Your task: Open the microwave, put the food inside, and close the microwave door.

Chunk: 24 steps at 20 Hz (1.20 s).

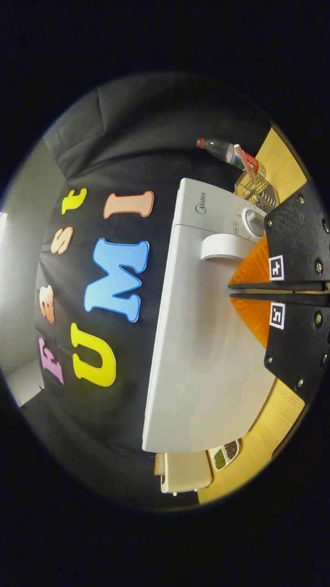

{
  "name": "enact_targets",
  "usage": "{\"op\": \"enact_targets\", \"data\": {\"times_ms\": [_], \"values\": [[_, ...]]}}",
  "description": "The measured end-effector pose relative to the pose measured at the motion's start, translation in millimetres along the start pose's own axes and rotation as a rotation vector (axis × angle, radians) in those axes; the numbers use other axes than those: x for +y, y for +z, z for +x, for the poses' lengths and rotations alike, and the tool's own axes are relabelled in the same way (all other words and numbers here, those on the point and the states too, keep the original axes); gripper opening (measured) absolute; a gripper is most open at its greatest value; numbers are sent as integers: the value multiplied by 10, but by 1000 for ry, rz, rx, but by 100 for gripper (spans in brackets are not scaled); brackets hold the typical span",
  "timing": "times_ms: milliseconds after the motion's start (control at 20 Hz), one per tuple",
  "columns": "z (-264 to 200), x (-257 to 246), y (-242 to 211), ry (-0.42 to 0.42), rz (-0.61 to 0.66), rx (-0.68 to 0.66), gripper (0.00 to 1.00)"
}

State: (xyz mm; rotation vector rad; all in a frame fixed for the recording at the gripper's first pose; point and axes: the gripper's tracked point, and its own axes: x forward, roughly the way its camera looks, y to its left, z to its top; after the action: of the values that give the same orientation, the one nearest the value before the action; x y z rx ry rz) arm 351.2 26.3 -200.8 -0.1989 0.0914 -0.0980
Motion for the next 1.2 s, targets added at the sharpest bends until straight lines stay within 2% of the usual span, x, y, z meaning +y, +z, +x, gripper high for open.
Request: {"op": "enact_targets", "data": {"times_ms": [200,300,600,800,1000,1200], "values": [[-118,10,-2,41,107,47,4],[-290,-10,101,49,111,27,4],[-1102,-151,480,83,114,-86,4],[-1715,-154,673,152,103,-115,4],[-2309,-362,1044,136,99,-226,3],[-2648,-458,970,107,58,-215,3]]}}
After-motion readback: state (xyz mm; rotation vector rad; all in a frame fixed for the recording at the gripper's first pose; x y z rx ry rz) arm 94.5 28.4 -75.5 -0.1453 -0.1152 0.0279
